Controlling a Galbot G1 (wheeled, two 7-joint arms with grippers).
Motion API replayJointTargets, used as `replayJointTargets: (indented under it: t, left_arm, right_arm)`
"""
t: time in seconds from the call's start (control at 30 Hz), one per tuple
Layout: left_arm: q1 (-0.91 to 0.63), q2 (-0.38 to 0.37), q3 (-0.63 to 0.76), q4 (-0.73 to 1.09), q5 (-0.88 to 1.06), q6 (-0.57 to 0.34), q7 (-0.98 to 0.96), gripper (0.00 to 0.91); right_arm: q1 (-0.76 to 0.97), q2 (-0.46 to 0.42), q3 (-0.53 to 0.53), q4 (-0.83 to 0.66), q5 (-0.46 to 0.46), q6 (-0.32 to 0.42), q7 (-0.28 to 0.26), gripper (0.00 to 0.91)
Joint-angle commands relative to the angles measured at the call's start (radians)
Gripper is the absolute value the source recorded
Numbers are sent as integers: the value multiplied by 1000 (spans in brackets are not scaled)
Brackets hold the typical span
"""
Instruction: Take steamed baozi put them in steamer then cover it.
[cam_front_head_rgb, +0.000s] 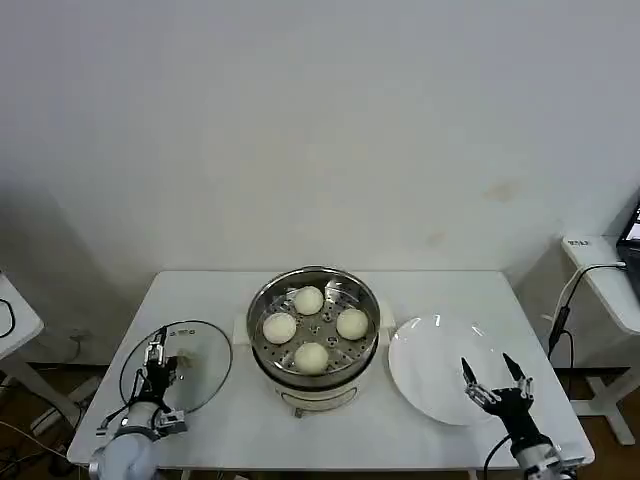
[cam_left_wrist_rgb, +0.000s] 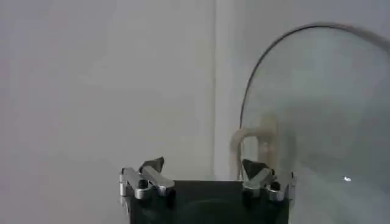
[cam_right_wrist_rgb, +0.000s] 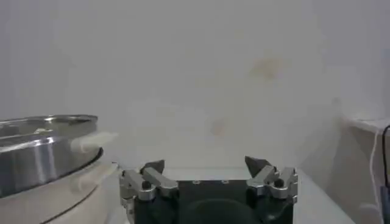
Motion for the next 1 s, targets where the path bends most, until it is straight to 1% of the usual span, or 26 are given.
replayJointTargets:
  t: [0.03,0.23,0.3,0.37,0.4,0.43,0.47,0.57,0.6,0.63,0.67,0.7,0.77,0.83,0.9,0.93,0.97,1.0]
  left_arm:
    - [-20,-5,2,25,-15,11,-6,907]
    - [-31,-6,2,67,-30,13,-41,907]
    - [-33,-7,3,75,-43,13,-52,836]
    - [-36,-10,2,80,-51,14,-60,796]
    - [-37,-11,2,81,-52,13,-61,746]
    - [-37,-12,3,81,-55,14,-63,736]
    - [-37,-14,3,81,-56,14,-62,685]
    - [-39,-17,4,85,-58,14,-65,615]
    - [-40,-18,4,86,-58,14,-65,544]
    - [-41,-19,4,88,-59,14,-64,514]
    - [-41,-19,5,90,-59,14,-63,453]
    - [-41,-20,5,91,-59,14,-62,423]
    - [-40,-21,6,95,-59,13,-61,333]
    - [-40,-22,7,99,-60,13,-61,312]
    - [-39,-23,8,103,-59,12,-61,322]
    - [-39,-23,8,103,-59,12,-60,272]
    - [-38,-23,9,102,-59,12,-60,252]
    - [-37,-24,9,101,-59,12,-58,181]
  right_arm:
    - [-1,3,-2,-3,-3,2,0,907]
    - [-6,6,-4,0,-5,6,0,907]
    - [-7,7,-5,1,-5,7,0,907]
    - [-8,8,-6,1,-6,8,-1,907]
    - [-8,8,-6,1,-6,8,-1,907]
    - [-8,8,-7,0,-7,9,-1,907]
    - [-9,8,-7,1,-8,10,-1,907]
    - [-9,10,-8,2,-9,11,-1,907]
    - [-9,10,-8,2,-9,11,-1,907]
    - [-10,11,-8,2,-9,11,-1,907]
    - [-11,11,-9,2,-10,12,-2,907]
    - [-11,11,-9,1,-11,13,-2,907]
    - [-12,11,-10,1,-11,13,-2,907]
    - [-12,12,-11,1,-12,14,-2,907]
    - [-11,12,-13,1,-12,13,-2,907]
    - [-9,12,-13,3,-12,13,-2,907]
    - [-8,12,-15,5,-10,12,-1,907]
    - [-7,12,-16,7,-8,9,0,907]
